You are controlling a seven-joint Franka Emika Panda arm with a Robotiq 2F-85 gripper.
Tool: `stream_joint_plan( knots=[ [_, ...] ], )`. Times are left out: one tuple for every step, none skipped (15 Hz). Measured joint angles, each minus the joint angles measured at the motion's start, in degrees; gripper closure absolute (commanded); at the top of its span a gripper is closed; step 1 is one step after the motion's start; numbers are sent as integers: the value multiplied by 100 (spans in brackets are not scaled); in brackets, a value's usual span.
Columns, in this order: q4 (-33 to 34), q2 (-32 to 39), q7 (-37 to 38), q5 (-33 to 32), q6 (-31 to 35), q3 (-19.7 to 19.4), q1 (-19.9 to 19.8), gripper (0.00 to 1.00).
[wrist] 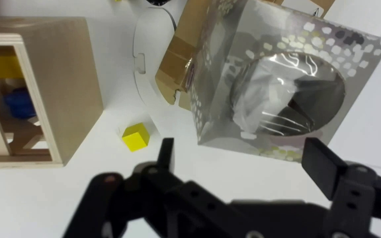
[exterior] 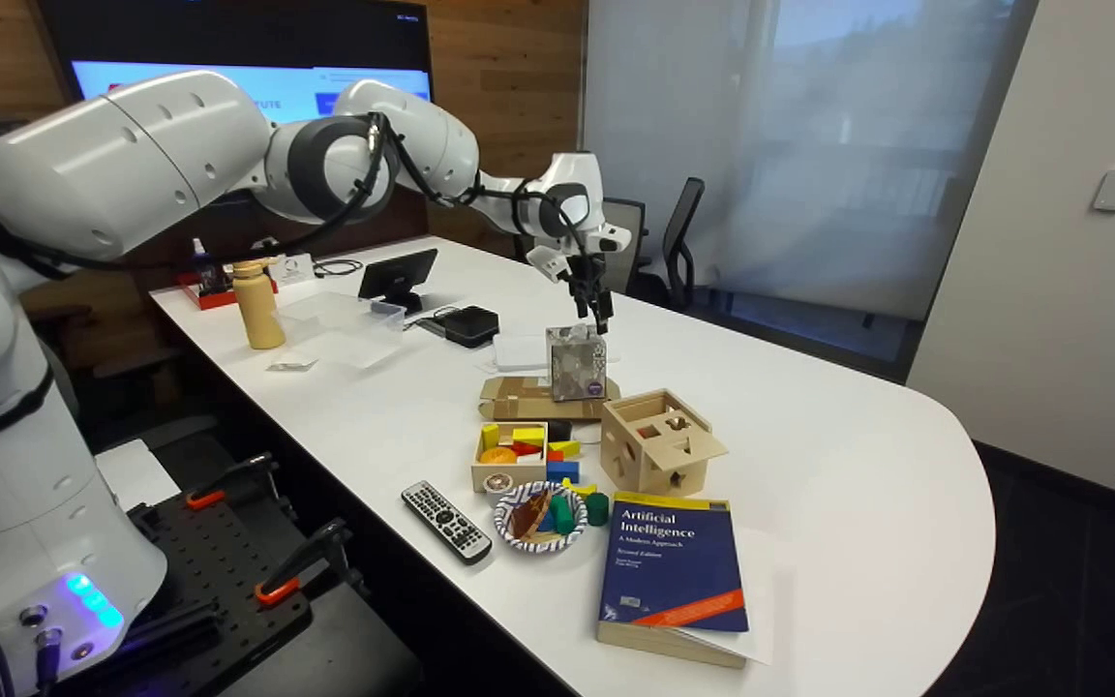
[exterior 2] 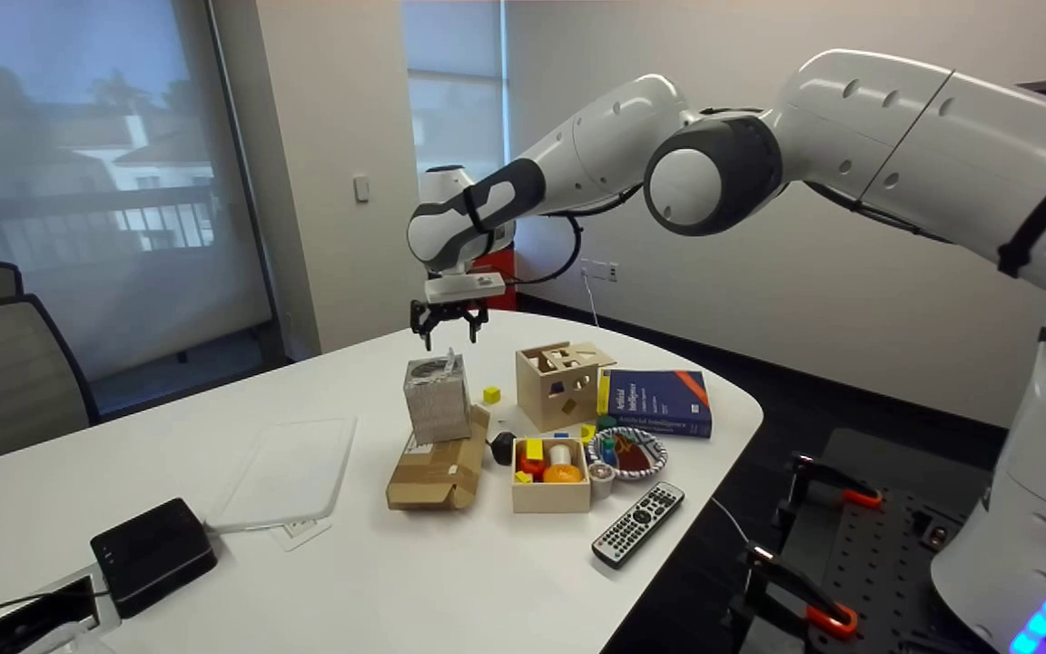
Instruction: Put the tissue box on top of the brown box
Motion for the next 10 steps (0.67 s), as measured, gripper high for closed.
stream_joint_plan(
  knots=[
    [-2,-72,-9,0,-2,0,-10,0],
    [-13,-163,-17,0,-16,0,-18,0],
    [-38,-278,-43,0,-52,1,-21,0],
    [-92,-421,-116,-1,-102,9,-18,0],
    [-192,-602,-224,-1,-142,20,-8,0],
    [-321,-803,-299,-18,-179,25,13,0],
    [-486,-1027,-377,-40,-219,28,43,0],
    [-683,-1268,-427,-65,-239,30,80,0],
    [-902,-1518,-477,-84,-259,30,124,0],
    [-1126,-1767,-485,-119,-282,31,173,0]
  ],
)
